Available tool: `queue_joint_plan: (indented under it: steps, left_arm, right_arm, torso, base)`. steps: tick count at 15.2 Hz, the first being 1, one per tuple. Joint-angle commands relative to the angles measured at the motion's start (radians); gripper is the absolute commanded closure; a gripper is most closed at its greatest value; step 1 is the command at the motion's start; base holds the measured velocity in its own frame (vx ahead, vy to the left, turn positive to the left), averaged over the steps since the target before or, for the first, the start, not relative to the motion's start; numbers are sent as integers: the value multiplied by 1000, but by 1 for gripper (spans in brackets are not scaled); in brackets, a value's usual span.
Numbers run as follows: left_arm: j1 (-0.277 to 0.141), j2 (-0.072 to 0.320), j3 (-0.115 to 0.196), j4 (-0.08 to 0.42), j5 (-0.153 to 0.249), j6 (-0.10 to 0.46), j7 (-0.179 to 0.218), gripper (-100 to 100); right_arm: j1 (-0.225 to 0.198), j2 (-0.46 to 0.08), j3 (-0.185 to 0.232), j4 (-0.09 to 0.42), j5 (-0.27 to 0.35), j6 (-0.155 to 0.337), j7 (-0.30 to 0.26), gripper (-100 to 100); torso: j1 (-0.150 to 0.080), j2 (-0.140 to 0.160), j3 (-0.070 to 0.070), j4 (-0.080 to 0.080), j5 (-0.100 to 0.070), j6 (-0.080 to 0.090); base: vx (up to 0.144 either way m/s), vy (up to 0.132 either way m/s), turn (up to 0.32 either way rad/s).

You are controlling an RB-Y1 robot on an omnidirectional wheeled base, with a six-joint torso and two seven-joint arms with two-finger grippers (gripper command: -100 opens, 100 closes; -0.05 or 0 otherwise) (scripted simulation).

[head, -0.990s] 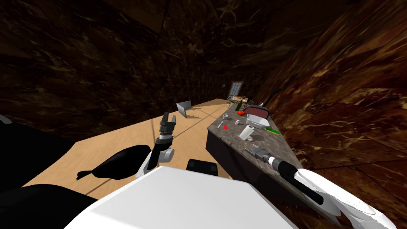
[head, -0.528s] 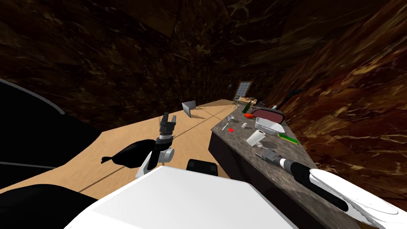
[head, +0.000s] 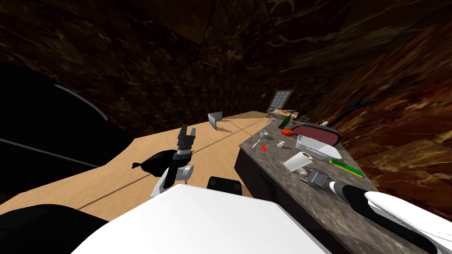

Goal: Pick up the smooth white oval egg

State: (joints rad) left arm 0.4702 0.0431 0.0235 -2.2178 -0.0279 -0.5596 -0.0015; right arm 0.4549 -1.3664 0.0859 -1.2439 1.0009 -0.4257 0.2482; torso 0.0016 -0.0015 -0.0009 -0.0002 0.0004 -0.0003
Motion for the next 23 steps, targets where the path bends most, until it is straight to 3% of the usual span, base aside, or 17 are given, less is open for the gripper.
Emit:
queue_joint_plan:
  steps: [1, 4, 5, 6, 7, 8, 10, 11, 12, 13, 14, 16, 17, 20, 21, 22, 23]
  left_arm:
    - [0, 0, 0, 0, 0, 0, 0, 0]
    - [0, 0, 0, 0, 0, 0, 0, 0]
    - [0, 0, 0, 0, 0, 0, 0, 0]
    - [0, 0, 0, 0, 0, 0, 0, 0]
    - [0, 0, 0, 0, 0, 0, 0, 0]
    - [0, 0, 0, 0, 0, 0, 0, 0]
    - [0, 0, 0, 0, 0, 0, 0, 0]
    - [0, 0, 0, 0, 0, 0, 0, 0]
    - [-1, 0, 0, 0, 0, 0, 0, 0]
    - [0, 0, 0, 0, 0, 0, 0, 0]
    - [-1, 0, 0, 0, 0, 0, 0, 0]
    - [-1, 0, 0, 0, 0, 0, 0, 0]
    - [-1, 0, 0, 0, 0, 0, 0, 0]
    - [0, 0, 0, 0, 0, 0, 0, 0]
    - [0, 0, 0, 0, 0, 0, 0, 0]
    - [0, 0, 0, 0, 0, 0, 0, 0]
    - [0, 0, 0, 0, 0, 0, 0, 0]
  right_arm:
    - [2, -29, 14, 38, 37, -3, 5, -100]
    - [15, -48, 41, 83, 84, -10, 14, -100]
    - [-5, -33, 36, 76, 68, -9, 16, -100]
    - [34, 2, -11, 117, 61, -23, 37, -100]
    - [34, 2, -12, 117, 61, -23, 37, -100]
    - [64, 37, -40, 151, 50, -33, 56, -100]
    - [75, 37, -63, 151, 50, -33, 56, -100]
    - [117, 72, -96, 185, 39, -43, 76, -100]
    - [117, 72, -114, 185, 39, -43, 76, -100]
    - [158, 108, -146, 220, 28, -53, 95, -100]
    - [158, 108, -162, 220, 28, -53, 95, -100]
    - [200, 143, -216, 254, 17, -63, 115, -100]
    - [241, 174, -247, 280, 6, -74, 134, -100]
    - [241, 179, -267, 288, 6, -74, 134, -100]
    - [275, 214, -310, 322, -5, -84, 153, -100]
    - [283, 214, -318, 322, -5, -84, 153, -100]
    - [322, 249, -346, 351, -16, -94, 173, -100]
  torso:
    - [0, 0, 0, 0, 0, 0]
    - [-1, -1, -1, 0, 0, 0]
    - [-1, -2, -1, 0, 0, 0]
    - [-1, -1, -1, 0, 0, 0]
    - [-1, 1, 1, 0, -1, -1]
    - [-1, 4, 2, 1, 0, -1]
    - [-2, 8, 4, 2, -2, -2]
    - [-3, 7, 4, 2, -2, -1]
    - [-3, 7, 4, 2, -2, -2]
    - [-2, 7, 4, 2, -2, -2]
    - [-3, 8, 4, 1, -4, -2]
    - [-5, 8, 4, 1, -6, -2]
    - [-6, 7, 4, 1, -6, -3]
    - [-11, 5, 2, 0, -10, -3]
    - [-12, 3, 1, 0, -11, -2]
    - [-12, 3, 1, 0, -11, -4]
    - [-12, 2, 1, 0, -11, -4]
  base:
    - [37, 15, 219]
    - [50, 2, 230]
    - [40, -6, 93]
    - [-29, 6, 274]
    - [-68, 2, 444]
    - [-110, -17, 498]
    - [-103, -23, 318]
    - [-89, -7, 414]
    - [-94, -1, 416]
    - [-110, -2, 418]
    - [-109, -1, 378]
    - [-102, 4, 461]
    - [-105, 22, 510]
    - [-73, 14, 218]
    - [-46, 25, 341]
    - [-62, 21, 430]
    - [-87, 28, 499]
